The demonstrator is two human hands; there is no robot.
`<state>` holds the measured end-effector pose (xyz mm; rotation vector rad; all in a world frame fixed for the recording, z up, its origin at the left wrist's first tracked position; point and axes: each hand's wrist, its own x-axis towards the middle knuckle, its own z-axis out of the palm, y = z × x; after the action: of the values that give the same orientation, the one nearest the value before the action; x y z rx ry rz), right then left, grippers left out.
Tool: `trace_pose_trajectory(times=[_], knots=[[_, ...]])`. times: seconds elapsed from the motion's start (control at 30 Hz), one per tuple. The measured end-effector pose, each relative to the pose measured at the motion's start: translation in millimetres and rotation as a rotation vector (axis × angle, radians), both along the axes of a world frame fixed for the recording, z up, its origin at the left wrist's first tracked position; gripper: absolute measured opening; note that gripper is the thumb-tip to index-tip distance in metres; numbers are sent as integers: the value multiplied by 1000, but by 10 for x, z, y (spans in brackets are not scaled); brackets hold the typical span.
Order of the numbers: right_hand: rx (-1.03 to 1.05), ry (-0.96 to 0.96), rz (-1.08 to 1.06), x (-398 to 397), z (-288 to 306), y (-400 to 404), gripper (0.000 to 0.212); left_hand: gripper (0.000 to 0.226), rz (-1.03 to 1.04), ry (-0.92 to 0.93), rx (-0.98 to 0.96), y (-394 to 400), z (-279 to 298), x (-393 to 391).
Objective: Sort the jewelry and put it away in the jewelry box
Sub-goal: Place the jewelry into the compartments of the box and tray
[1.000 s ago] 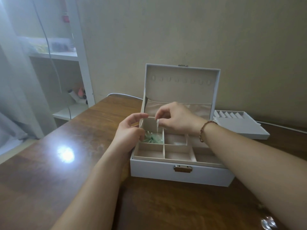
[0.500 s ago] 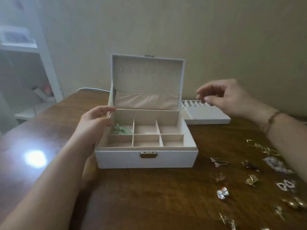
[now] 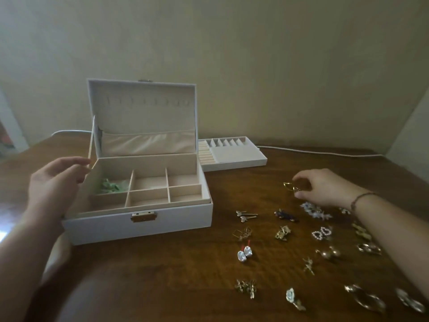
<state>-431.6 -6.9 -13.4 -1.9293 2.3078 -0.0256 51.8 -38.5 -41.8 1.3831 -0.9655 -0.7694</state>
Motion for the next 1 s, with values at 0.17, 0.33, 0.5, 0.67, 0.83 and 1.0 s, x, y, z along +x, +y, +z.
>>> trace_pose_trajectory(times=[0.17, 0.33, 0.5, 0.67, 0.83, 1.0], knots=[[-69, -13, 30, -31, -127, -107, 37, 16, -24, -2, 3, 36, 37, -18], [-143, -36, 22, -82, -133, -186, 22, 18, -28, -35, -38, 58, 75, -59], [-83, -45, -3, -115, -8, -203, 26, 18, -30, -44, -68, 49, 79, -82], [-192, -83, -67, -70, 43, -236, 28, 18, -26, -60, -70, 49, 79, -87], [-148, -86, -58, 68, -90, -283, 31, 18, -29, -64, -75, 43, 69, -73], [-124, -53, -61, 86, -122, -319, 34, 20, -22, -68, -89, 49, 77, -85]])
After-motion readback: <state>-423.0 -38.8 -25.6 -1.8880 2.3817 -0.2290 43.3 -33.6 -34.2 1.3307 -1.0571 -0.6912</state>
